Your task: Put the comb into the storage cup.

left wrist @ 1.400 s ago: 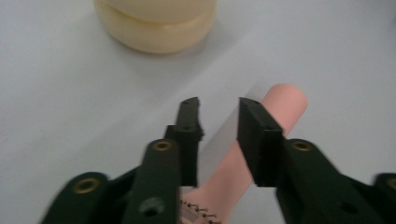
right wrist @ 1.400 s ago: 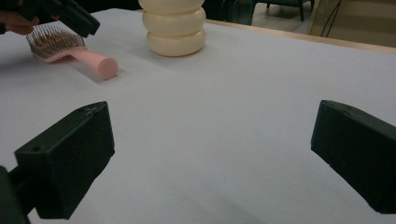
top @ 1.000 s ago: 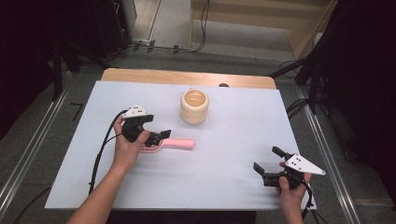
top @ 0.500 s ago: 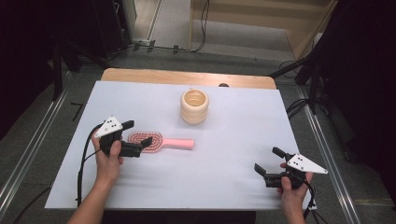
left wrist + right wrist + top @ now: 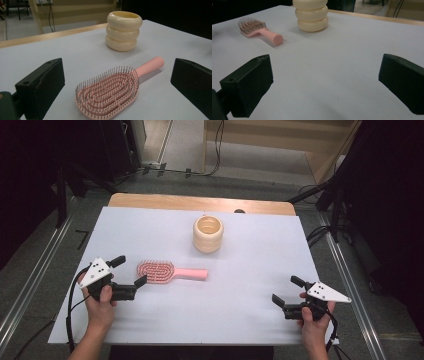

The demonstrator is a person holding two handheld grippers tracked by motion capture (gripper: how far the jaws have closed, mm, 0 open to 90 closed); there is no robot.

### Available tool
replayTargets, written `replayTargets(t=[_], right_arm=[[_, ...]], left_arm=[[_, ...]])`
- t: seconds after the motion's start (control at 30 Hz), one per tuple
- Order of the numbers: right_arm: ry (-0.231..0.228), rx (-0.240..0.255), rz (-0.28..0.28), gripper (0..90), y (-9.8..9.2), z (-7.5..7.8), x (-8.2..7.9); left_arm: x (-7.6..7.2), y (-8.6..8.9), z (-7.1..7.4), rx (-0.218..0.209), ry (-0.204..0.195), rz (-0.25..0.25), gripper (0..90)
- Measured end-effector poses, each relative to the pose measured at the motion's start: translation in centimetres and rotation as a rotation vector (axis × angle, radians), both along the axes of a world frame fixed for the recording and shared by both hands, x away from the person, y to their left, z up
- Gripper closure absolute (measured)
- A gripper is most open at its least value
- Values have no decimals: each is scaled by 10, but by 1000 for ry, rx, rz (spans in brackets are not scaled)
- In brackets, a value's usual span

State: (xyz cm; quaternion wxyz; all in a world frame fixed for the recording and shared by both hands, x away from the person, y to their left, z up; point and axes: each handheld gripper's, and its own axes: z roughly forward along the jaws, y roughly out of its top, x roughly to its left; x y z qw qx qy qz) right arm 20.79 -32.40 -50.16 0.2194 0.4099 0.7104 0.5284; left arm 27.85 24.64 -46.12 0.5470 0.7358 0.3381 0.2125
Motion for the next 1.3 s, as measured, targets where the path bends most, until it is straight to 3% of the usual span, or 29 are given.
replayTargets(t=[0.27, 0.5, 0.8, 1.03, 1.3], right_arm=[[10, -26, 43, 0, 11, 9, 9], [16, -36, 76, 0, 18, 17, 17], [4, -52, 105, 0, 27, 34, 26], [6, -65, 124, 0, 36, 39, 34], [16, -84, 179, 0, 55, 45, 49]], left_arm=[[-18, 26, -7, 1, -43, 56, 0], [-26, 42, -12, -3, -50, 67, 0], [-33, 61, -20, 2, -40, 122, 0], [-33, 64, -24, -26, -37, 125, 0], [-34, 59, -27, 1, -47, 120, 0]])
